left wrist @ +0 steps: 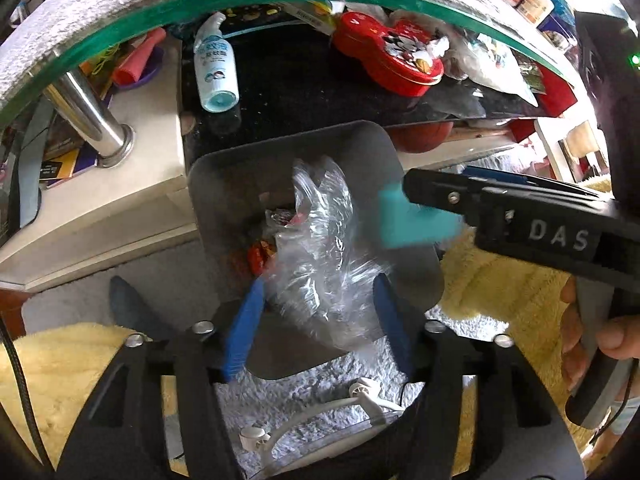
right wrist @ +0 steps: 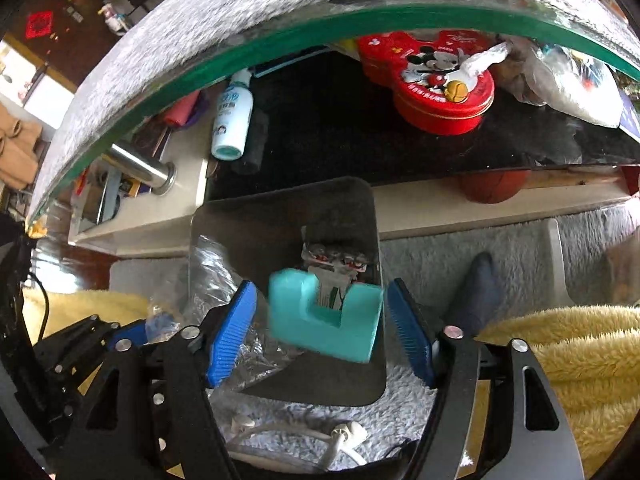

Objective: Collect trash

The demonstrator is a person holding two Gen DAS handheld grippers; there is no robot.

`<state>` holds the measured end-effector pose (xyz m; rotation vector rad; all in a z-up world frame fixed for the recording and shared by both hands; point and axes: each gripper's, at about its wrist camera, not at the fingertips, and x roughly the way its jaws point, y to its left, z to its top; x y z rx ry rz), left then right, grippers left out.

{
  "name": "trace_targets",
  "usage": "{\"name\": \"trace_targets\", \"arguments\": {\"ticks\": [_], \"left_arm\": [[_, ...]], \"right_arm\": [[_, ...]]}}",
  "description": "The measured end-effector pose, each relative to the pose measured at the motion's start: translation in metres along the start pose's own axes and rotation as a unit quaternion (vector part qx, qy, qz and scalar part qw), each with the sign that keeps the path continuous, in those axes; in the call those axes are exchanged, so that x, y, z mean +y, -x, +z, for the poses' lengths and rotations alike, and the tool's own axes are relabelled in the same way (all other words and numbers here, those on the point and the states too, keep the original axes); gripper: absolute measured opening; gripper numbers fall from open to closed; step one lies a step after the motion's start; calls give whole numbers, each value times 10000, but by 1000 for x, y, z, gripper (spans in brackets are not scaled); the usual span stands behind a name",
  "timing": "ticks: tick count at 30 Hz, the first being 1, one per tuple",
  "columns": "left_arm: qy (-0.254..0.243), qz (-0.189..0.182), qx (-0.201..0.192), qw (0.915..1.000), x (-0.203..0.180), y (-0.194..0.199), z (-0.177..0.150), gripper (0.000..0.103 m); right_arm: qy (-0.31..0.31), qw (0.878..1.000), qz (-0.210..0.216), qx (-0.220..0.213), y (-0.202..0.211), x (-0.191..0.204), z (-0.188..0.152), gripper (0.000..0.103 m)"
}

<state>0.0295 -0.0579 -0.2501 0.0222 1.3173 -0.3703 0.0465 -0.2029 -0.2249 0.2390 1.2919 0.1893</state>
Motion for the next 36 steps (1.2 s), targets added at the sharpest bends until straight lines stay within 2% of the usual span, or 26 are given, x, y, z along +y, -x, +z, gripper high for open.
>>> {"name": "trace_targets", "arguments": {"ticks": [4,5,9,13,15,19,20,22,24,26,28,30,33,36], "left_arm": [[143,115,-81,9998,7,8,3,80],[163,143,-115,9997,9,11,5,82],[249,222,-388,9987,18,33,10,95],[317,415,-1043,9932,26,82,21,95],[363,521,-1434,9876,29,111,26,95],[366,696,-2332,9692,24,176,34,95],[353,759,-2543,9635,22,191,35,95],[310,933,-2935,9509,16,220,36,95],[257,1101,-3260,9386,9,245,36,95],[227,1176,-3636,9238,4,272,33,95],[207,1131,-3899,9137,-2,293,31,95],[176,1116,-4131,9036,-7,311,27,95],[143,1097,-4316,8953,-14,327,23,95],[112,1122,-4488,8865,-20,340,20,95]], "right_arm": [[-75,9998,-1,-159,8,-3,8,84],[-101,9997,-16,-224,11,-3,10,87],[-174,9977,-116,-650,37,-4,15,99],[-137,9901,-233,-1380,86,0,20,100],[-2,9806,-340,-1931,120,7,21,100],[189,9516,-615,-3007,187,22,19,100],[214,9381,-738,-3379,211,28,17,100],[235,9192,-813,-3845,240,35,14,100],[303,8955,-862,-4355,274,43,7,100],[380,8823,-903,-4604,294,46,0,100],[417,8697,-968,-4821,313,47,-4,100],[426,8651,-912,-4913,324,45,-8,100],[437,8635,-752,-4968,336,39,-9,100],[419,8567,-858,-5069,342,40,-14,100]]}}
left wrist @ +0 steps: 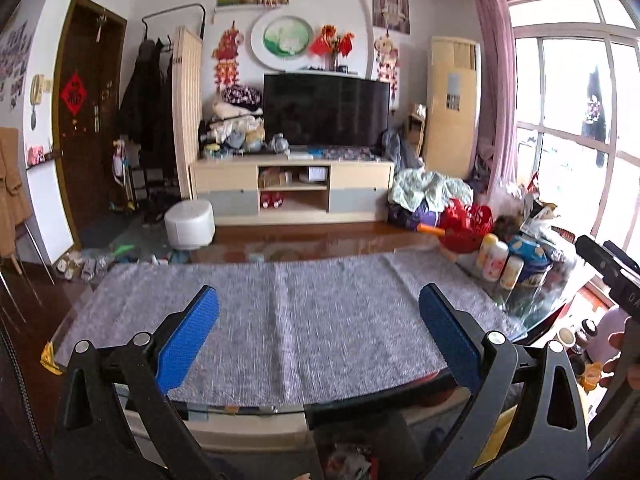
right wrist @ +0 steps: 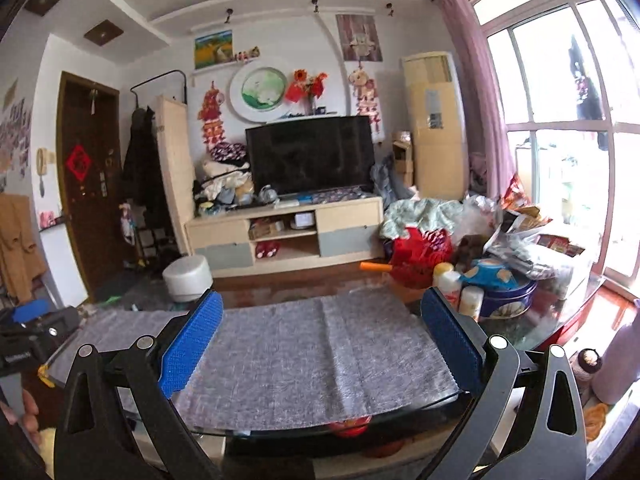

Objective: Collect trash

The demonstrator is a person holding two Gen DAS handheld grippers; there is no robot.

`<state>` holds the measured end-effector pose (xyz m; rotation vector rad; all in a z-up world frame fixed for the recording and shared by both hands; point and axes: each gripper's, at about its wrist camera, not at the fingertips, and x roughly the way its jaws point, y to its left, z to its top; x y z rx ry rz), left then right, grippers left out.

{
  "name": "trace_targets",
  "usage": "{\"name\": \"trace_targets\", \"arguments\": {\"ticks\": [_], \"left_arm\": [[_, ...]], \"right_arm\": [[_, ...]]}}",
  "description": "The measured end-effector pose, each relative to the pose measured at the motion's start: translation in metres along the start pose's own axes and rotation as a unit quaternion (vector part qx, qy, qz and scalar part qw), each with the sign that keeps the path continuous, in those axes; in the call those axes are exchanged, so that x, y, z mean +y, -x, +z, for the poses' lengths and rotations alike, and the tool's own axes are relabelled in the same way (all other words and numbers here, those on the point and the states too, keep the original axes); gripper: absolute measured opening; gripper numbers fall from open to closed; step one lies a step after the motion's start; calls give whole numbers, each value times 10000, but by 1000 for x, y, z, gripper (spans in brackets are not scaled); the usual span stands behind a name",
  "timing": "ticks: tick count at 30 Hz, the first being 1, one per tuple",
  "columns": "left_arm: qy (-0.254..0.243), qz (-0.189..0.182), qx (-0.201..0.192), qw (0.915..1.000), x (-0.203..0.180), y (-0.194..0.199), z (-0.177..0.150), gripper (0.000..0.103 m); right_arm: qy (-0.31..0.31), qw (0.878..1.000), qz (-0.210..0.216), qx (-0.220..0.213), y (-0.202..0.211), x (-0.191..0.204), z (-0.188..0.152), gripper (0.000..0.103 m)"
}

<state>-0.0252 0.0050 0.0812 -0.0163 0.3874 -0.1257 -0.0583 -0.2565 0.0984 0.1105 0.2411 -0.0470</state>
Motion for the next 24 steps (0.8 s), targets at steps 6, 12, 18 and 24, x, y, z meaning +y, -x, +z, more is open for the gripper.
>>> {"name": "trace_targets", "arguments": {"ticks": [6,12,18,24], "left_arm": [[-45,7,-150,9999,-6,10,6,95],[-68,-38,-132,9999,-8,12,5,95],[-64,-42,-118,9999,-8,11,4,95],[-24,-42,-72,10000,-7,9,0,95]], "right_arm": [[67,10000,47,-34,8,8,0,100],[51,10000,53,16,5,10,-2,100],[20,10000,11,95,3,11,-5,100],[24,9998,74,170,0,13,-7,100]]}}
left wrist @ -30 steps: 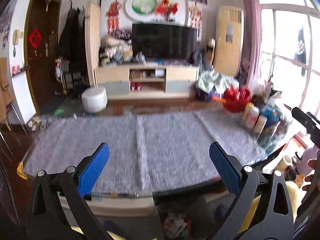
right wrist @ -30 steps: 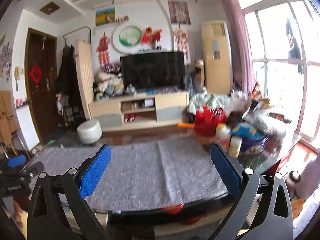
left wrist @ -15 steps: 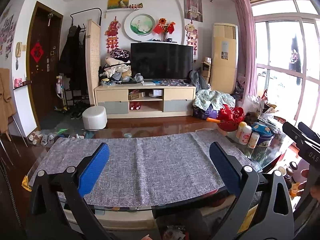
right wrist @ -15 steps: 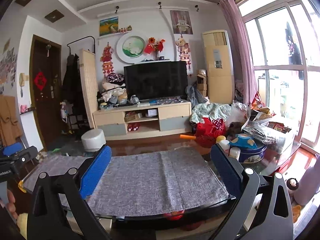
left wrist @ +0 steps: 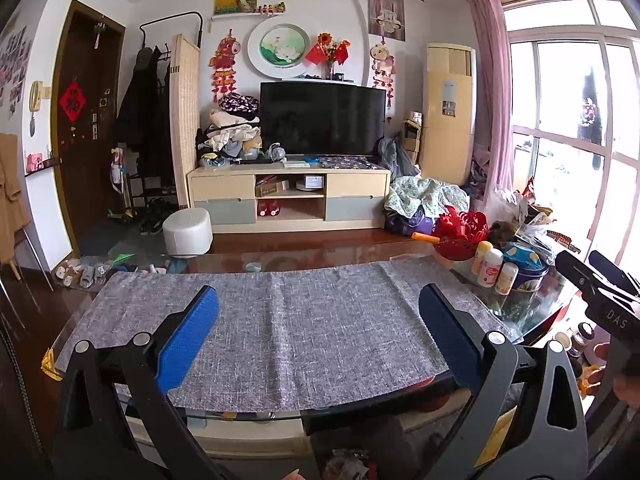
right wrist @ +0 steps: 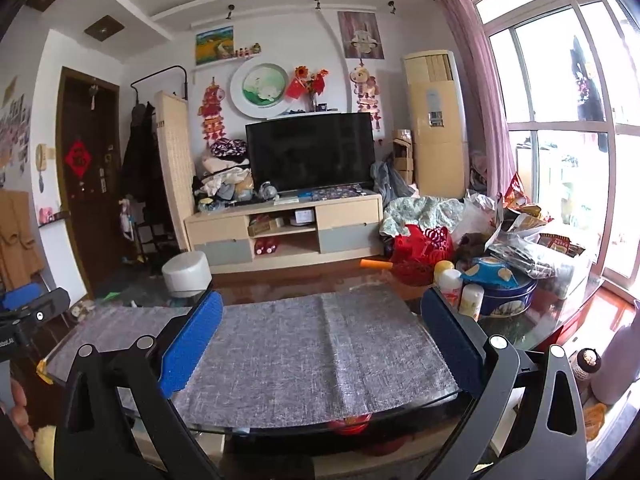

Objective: Collect trash

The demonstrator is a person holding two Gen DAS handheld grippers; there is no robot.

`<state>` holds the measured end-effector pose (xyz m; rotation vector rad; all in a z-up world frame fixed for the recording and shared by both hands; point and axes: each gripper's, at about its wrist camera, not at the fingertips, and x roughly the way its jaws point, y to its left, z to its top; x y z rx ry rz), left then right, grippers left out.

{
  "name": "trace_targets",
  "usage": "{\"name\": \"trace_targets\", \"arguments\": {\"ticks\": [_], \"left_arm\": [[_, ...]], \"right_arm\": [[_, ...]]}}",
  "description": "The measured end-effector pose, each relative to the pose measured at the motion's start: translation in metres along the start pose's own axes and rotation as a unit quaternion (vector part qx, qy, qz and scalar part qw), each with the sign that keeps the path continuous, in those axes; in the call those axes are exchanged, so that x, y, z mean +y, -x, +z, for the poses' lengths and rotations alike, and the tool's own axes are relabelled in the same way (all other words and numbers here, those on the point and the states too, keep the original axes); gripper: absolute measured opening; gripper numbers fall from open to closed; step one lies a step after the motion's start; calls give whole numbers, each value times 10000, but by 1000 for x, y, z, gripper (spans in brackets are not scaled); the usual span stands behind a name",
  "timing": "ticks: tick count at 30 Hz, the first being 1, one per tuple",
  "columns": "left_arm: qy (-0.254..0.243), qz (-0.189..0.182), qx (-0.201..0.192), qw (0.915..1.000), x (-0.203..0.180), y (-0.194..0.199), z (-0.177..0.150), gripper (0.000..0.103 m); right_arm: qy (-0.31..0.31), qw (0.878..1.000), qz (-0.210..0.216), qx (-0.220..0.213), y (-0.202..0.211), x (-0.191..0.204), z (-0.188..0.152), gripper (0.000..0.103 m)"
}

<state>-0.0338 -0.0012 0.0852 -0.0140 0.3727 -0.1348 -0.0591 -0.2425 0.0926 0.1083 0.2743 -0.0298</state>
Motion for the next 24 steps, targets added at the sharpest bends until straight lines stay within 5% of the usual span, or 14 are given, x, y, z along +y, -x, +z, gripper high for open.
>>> {"name": "trace_targets", "arguments": {"ticks": [24], "left_arm": [[44,82,50,9999,3,-2,-2,95]], "right_arm": [[55,10000,53,64,0,6,1,100]]}}
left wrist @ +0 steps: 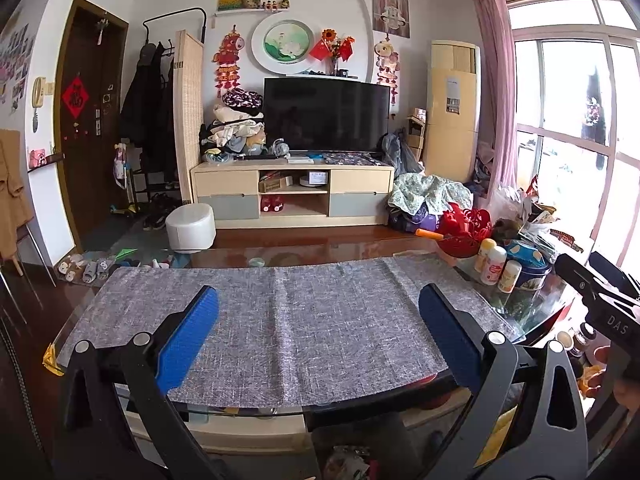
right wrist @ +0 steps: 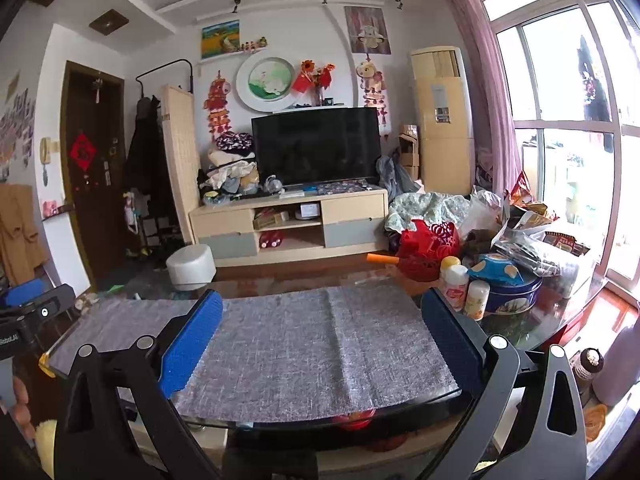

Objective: Collect trash

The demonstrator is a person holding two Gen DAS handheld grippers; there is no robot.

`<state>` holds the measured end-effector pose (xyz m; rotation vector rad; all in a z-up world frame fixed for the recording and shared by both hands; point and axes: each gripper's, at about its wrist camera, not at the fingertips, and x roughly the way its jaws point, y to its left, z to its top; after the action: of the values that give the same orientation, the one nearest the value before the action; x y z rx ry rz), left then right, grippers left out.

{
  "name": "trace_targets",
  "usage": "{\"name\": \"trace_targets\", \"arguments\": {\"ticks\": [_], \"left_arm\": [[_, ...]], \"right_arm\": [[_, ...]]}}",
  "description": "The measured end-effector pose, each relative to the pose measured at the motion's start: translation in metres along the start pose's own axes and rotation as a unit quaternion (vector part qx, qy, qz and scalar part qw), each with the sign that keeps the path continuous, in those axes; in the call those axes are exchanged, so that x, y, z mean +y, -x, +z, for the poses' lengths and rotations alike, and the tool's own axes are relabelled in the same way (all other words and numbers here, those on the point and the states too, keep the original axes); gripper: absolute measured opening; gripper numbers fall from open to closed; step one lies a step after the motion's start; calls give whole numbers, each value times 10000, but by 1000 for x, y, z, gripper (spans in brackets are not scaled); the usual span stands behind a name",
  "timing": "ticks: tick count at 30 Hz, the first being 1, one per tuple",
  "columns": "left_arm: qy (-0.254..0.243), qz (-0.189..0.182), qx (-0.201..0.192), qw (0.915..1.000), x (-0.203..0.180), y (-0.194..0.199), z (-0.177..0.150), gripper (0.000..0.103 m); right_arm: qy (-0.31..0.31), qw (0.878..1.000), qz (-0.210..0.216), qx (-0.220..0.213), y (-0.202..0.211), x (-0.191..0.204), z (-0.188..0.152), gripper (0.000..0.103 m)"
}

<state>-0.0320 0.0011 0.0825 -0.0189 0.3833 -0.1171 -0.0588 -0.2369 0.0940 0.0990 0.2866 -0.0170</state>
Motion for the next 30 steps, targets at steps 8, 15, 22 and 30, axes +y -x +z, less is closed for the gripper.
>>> {"name": "trace_targets", "arguments": {"ticks": [8,15,22,30], "left_arm": [[21,44,2,10000,3,0,0,95],[30,60,-6,10000,3,1,0,95],[70,91,-38,9999,5,4,0,95],[95,179,-17,9998,7,3,0,95]], "right_arm": [[45,10000,33,39,0,4,1,100],[34,10000,54,56,-1,5,1,100],[61,9999,66,85,-2,8,1,100],[64,9998,98,140,-6,7,0,100]]}}
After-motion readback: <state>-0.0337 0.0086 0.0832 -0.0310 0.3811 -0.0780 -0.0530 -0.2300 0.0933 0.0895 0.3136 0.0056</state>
